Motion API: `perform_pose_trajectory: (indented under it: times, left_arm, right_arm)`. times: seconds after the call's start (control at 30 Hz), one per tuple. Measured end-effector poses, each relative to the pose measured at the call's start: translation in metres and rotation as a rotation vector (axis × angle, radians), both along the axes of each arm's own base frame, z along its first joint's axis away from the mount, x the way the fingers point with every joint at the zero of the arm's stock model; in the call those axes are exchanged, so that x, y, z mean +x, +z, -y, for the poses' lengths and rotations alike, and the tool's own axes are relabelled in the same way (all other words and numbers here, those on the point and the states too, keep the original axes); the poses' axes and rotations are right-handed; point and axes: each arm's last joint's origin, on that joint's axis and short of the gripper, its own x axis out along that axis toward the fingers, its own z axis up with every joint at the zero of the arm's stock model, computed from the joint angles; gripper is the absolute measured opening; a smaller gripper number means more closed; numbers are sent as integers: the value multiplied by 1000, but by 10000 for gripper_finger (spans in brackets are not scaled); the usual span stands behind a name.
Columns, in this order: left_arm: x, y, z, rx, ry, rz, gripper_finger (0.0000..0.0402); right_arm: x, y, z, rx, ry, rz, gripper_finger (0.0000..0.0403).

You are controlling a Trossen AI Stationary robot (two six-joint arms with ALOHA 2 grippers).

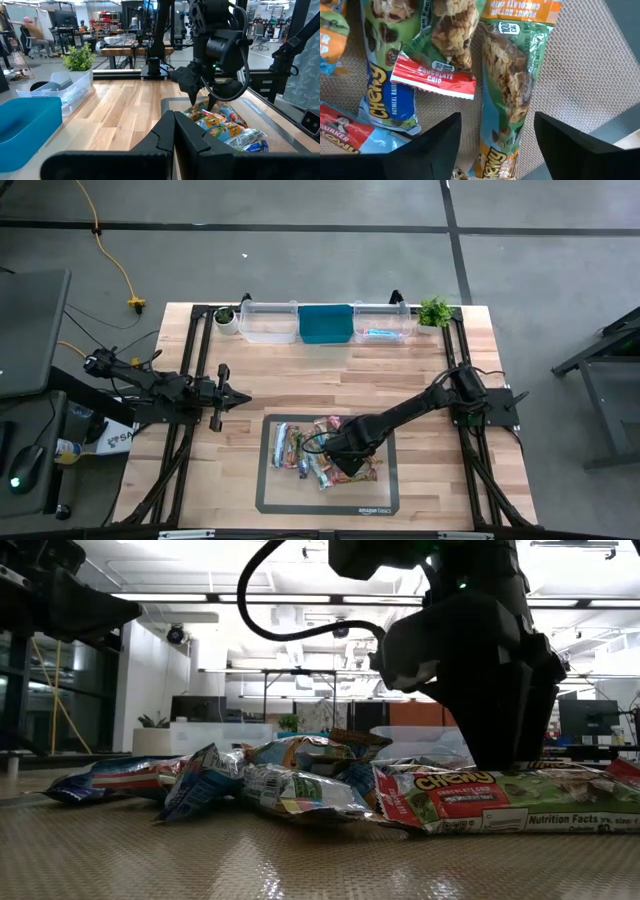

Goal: Pick and place Granola Bars by type
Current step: Put the yellow granola bar into the blue bin

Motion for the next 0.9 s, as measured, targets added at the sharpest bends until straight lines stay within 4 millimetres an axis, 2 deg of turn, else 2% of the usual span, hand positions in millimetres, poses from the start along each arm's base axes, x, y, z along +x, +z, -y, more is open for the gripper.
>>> perform_pose_trajectory:
  times: [0.4, 0.73, 0.9]
  left_arm:
    - [0, 0, 0, 0, 0, 0, 1]
    - [0, 0, 0, 0, 0, 0, 1]
    - [0, 0, 0, 0, 0, 0, 1]
  right_arm:
    - [0, 0, -1, 16, -5, 0, 173]
    - [1, -3, 2, 20, -12, -9, 160]
    - [-3, -17, 5, 87, -42, -8, 158]
